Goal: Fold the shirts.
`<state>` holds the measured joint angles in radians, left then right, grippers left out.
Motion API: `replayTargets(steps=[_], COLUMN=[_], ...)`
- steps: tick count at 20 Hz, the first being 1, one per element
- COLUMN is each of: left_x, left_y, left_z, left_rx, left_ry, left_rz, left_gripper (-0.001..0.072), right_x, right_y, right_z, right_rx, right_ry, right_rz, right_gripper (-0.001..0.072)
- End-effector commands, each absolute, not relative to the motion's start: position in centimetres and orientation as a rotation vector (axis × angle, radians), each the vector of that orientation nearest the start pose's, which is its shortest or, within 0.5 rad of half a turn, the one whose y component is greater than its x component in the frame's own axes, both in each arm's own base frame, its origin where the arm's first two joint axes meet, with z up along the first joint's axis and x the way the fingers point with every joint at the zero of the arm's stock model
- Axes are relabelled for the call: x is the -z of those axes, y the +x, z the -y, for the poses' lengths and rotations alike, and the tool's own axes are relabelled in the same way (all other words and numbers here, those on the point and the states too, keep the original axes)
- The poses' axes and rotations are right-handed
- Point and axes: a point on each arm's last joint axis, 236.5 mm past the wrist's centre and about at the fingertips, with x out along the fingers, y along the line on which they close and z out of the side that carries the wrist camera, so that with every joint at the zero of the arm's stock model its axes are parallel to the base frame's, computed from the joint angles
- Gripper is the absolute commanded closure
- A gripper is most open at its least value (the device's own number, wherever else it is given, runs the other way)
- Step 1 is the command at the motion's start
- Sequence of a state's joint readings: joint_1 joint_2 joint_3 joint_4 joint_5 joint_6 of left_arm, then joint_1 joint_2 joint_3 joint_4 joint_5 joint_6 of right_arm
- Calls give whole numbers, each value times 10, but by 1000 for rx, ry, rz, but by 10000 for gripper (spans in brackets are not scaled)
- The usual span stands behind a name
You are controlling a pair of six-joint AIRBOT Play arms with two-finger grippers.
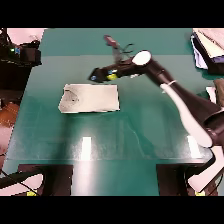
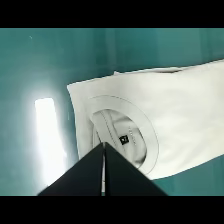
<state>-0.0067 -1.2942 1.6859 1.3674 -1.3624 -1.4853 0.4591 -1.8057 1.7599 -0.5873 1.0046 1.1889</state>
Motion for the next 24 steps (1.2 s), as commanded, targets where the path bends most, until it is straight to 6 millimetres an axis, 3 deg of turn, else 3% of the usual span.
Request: replayTargets(steps=[1, 3, 5, 9, 13, 17, 20, 21, 22, 23, 24], left_x=[-181, -178, -179, -179, -178, -177, -175, -174, -174, -174, -174], left_y=[431, 431, 433, 433, 433, 430, 427, 426, 426, 426, 426], left_z=[57, 62, 65, 66, 66, 66, 66, 66, 66, 66, 66], left_rx=[233, 249, 259, 261, 262, 264, 267, 267, 268, 268, 268], left_ry=[-83, -103, -114, -116, -115, -114, -113, -112, -112, -112, -112], left_rz=[-964, -964, -956, -957, -960, -972, -986, -990, -993, -994, -994], left_gripper=[682, 682, 682, 682, 682, 682, 682, 682, 682, 683, 682], right_x=[-46, -15, 15, 52, 68, 59, 54, 54, 51, 45, 38], right_y=[437, 429, 422, 413, 408, 424, 423, 423, 425, 431, 436], right_z=[-312, -281, -264, -272, -313, -373, -410, -418, -423, -425, -427], right_rx=[-882, -825, -762, -671, -738, -824, -897, -915, -926, -942, -971], right_ry=[456, 508, 556, 653, 644, 718, 740, 717, 707, 693, 662], right_rz=[-1196, -1300, -1363, -1391, -1440, -1389, -1380, -1370, -1353, -1321, -1277], right_gripper=[229, 217, 218, 218, 217, 218, 222, 288, 411, 581, 694])
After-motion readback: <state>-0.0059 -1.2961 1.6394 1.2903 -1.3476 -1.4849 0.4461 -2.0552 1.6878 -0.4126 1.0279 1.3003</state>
